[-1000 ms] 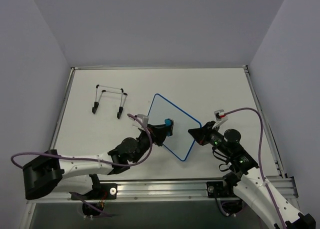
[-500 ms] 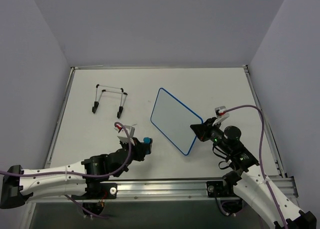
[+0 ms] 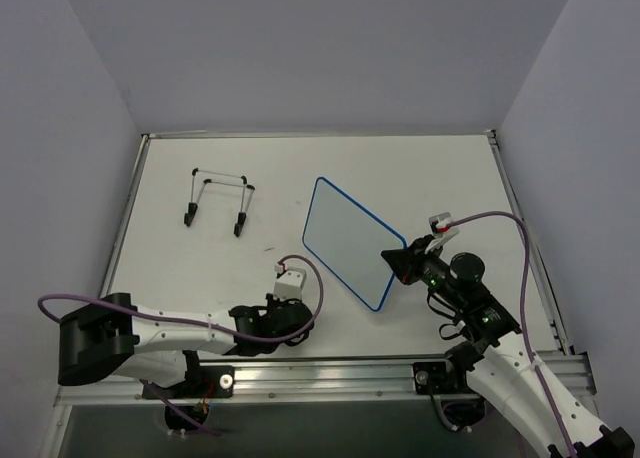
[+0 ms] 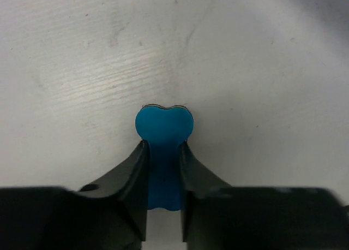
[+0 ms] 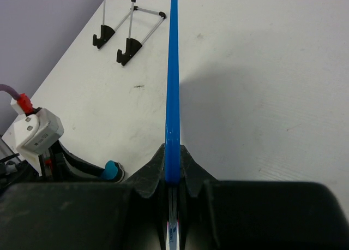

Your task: Erase the whiteboard

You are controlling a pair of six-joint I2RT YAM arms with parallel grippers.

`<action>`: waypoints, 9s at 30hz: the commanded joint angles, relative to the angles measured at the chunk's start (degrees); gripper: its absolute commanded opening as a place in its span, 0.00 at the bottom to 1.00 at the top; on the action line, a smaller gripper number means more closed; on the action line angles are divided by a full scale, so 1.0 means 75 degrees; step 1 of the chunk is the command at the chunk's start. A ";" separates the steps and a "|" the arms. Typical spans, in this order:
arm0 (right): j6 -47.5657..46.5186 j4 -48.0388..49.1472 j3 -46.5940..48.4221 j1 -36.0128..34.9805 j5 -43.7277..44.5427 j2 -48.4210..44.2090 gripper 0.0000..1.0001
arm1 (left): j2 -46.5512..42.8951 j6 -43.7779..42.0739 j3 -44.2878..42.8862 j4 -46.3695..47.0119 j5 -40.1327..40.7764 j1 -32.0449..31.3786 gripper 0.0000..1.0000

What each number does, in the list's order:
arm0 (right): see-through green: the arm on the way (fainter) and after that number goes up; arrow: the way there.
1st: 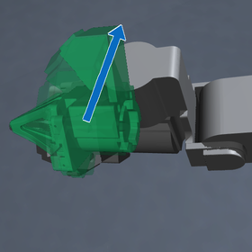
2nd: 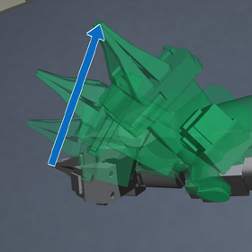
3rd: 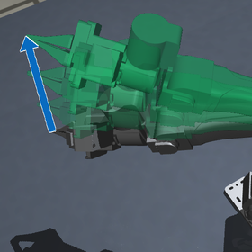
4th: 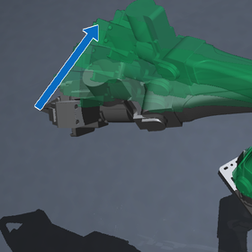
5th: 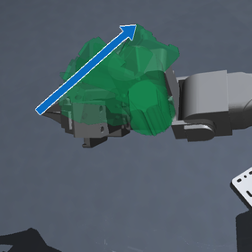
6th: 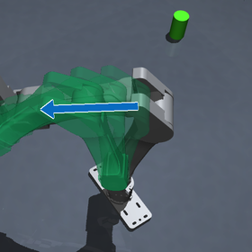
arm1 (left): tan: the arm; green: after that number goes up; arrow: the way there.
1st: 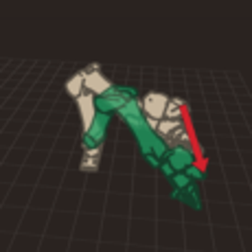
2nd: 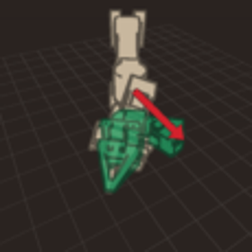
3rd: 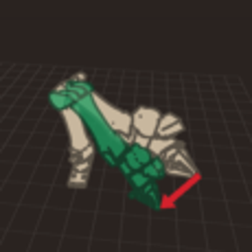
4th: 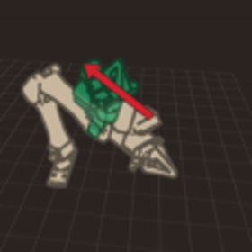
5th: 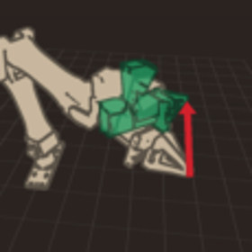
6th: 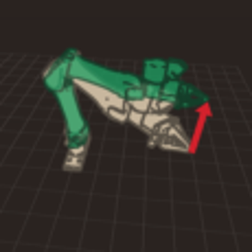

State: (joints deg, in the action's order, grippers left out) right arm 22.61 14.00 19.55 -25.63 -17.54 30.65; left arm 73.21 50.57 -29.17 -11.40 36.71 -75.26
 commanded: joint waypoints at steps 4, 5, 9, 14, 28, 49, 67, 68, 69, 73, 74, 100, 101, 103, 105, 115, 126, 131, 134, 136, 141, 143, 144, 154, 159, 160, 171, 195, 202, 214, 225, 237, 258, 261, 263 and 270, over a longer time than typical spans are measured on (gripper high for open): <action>-0.0085 0.0547 0.0358 -0.0087 -0.0181 -0.0349 0.00 | 0.0739 0.0090 -0.1208 -0.0167 -0.0008 -0.0008 0.73; -0.0085 0.0559 0.0335 -0.0087 -0.0158 -0.0361 0.00 | 0.0669 0.0090 -0.1232 -0.0214 0.0015 -0.0019 0.78; -0.0050 0.0665 0.0218 -0.0099 -0.0181 -0.0291 0.00 | -0.0102 -0.0004 -0.1337 -0.0657 0.0179 -0.0031 0.97; -0.0225 0.0466 0.0381 -0.0099 -0.0076 -0.0197 0.00 | -0.1087 -0.0250 -0.1853 -0.1665 0.0683 -0.0008 0.94; 0.0183 0.0219 0.0897 -0.0122 0.0019 -0.0243 0.00 | -0.2039 -0.2440 -0.1993 0.0710 -0.3027 0.3471 0.94; 0.0934 0.2934 0.2267 -0.0099 -0.0191 0.2107 0.00 | -0.3103 -0.1833 -0.3458 -0.3162 -0.1498 0.5090 0.94; 0.0337 0.5269 0.5009 -0.0239 -0.1855 0.6374 0.00 | -0.4827 -0.3005 -0.3834 -0.5104 -0.0899 0.5195 0.94; 0.0372 0.5328 0.5161 -0.0297 -0.1915 0.6540 0.00 | -0.5013 -0.3039 -0.3764 -0.5055 -0.0887 0.5253 0.94; 0.0395 0.5364 0.5499 -0.0321 -0.1962 0.6727 0.00 | -0.5062 -0.3062 -0.3752 -0.5043 -0.0898 0.5358 0.94; 0.0326 0.5411 0.6368 -0.0567 -0.2219 0.7862 0.00 | -0.5226 -0.3085 -0.3693 -0.4985 -0.0968 0.5839 0.94; 0.0337 0.5469 0.6521 -0.0602 -0.2371 0.8040 0.00 | -0.5249 -0.3097 -0.3681 -0.4984 -0.0992 0.5898 0.94; 0.0618 0.7016 0.9474 -0.1224 -0.3204 1.2271 0.00 | -0.5039 -0.3625 -0.3447 -0.4339 -0.2703 0.7539 0.94; 0.0618 0.7005 0.9545 -0.1224 -0.3251 1.2365 0.00 | -0.5039 -0.3625 -0.3458 -0.4340 -0.2715 0.7539 0.94; 0.0537 0.6958 0.9698 -0.1212 -0.3251 1.2541 0.00 | -0.5015 -0.3637 -0.3447 -0.4316 -0.2750 0.7539 0.94; 0.0443 0.6794 0.9745 -0.1200 -0.3216 1.2635 0.00 | -0.5004 -0.3637 -0.3447 -0.4328 -0.2762 0.7551 0.94; 0.0536 0.6981 0.9651 -0.1189 -0.3391 1.2916 0.00 | -0.5039 -0.3672 -0.3435 -0.4293 -0.2867 0.7598 0.94; 0.0606 0.7110 0.9780 -0.1142 -0.3568 1.3467 0.00 | -0.5062 -0.3695 -0.3423 -0.4258 -0.2914 0.7598 0.94; 0.0618 0.6924 1.0002 -0.1083 -0.3719 1.3701 0.00 | -0.5074 -0.3707 -0.3423 -0.4269 -0.2938 0.7598 0.94; 0.0618 0.6561 1.0435 -0.1060 -0.3954 1.3959 0.00 | -0.5097 -0.3684 -0.3423 -0.4281 -0.2914 0.7598 0.94; 0.0606 0.6234 1.0646 -0.1013 -0.4118 1.4181 0.00 | -0.5144 -0.3695 -0.3423 -0.4281 -0.2902 0.7609 0.94; 0.0583 0.5529 1.1701 -0.0907 -0.4493 1.4790 0.00 | -0.5238 -0.3672 -0.3400 -0.4269 -0.2855 0.7621 0.94; 0.0338 0.4793 1.1958 -0.0861 -0.4587 1.4908 0.00 | -0.5238 -0.3672 -0.3412 -0.4269 -0.2844 0.7645 0.94; -0.0127 0.4407 1.2296 -0.0860 -0.4587 1.5025 0.00 | -0.5238 -0.3672 -0.3412 -0.4281 -0.2855 0.7668 0.94; -0.0589 0.2132 1.4464 -0.0509 -0.5196 1.6185 0.00 | -0.5261 -0.3672 -0.3400 -0.4258 -0.2867 0.7738 0.94; -0.0729 0.1345 1.5720 -0.0403 -0.5582 1.6959 0.00 | -0.5226 -0.3695 -0.3412 -0.4258 -0.2902 0.7809 0.94; -0.0730 0.1275 1.5884 -0.0380 -0.5618 1.7018 0.00 | -0.5226 -0.3695 -0.3400 -0.4246 -0.2914 0.7820 0.94; -0.0882 0.1145 1.6448 -0.0438 -0.5478 1.7487 0.00 | -0.5261 -0.3695 -0.3388 -0.4222 -0.2949 0.7867 0.94; -0.1093 0.1567 1.6225 -0.0521 -0.4528 1.7335 0.27 | -0.5425 -0.3742 -0.3365 -0.4176 -0.3043 0.7949 0.94; -0.1163 0.1684 1.6026 -0.0521 -0.4540 1.7147 0.39 | -0.5461 -0.3754 -0.3353 -0.4164 -0.3089 0.7949 0.94; -0.0953 0.2199 1.5628 -0.0579 -0.4575 1.6750 0.86 | -0.5449 -0.3766 -0.3353 -0.4140 -0.3125 0.7961 0.94; -0.0825 0.2912 1.3943 -0.0439 -0.5067 1.5192 1.00 | -0.5414 -0.3789 -0.3342 -0.4117 -0.3207 0.8113 0.94; -0.0959 0.3117 1.1423 0.0498 -0.4882 1.3272 1.00 | -0.5343 -0.3789 -0.3365 -0.4105 -0.3171 0.8359 0.94; -0.1611 -0.1889 0.5821 0.0699 0.3976 0.4652 1.00 | -0.5191 -0.3941 -0.3505 -0.4152 -0.2892 0.9074 0.94; -0.1328 -0.2743 0.5199 0.0616 0.4646 0.3348 1.00 | -0.5261 -0.4011 -0.3622 -0.4199 -0.2727 0.9086 0.94; -0.1175 -0.3397 0.5035 0.0593 0.4963 0.2876 1.00 | -0.5261 -0.4187 -0.3704 -0.4257 -0.2657 0.9074 0.94; -0.0788 -0.4971 0.5139 0.0066 0.7178 0.1155 1.00 | -0.5658 -0.4445 -0.3857 -0.4609 -0.2035 0.9051 0.94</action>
State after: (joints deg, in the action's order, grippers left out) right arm 14.33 -15.88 58.39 -22.63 25.45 43.07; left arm 33.08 18.90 -55.44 -44.86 18.61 -7.66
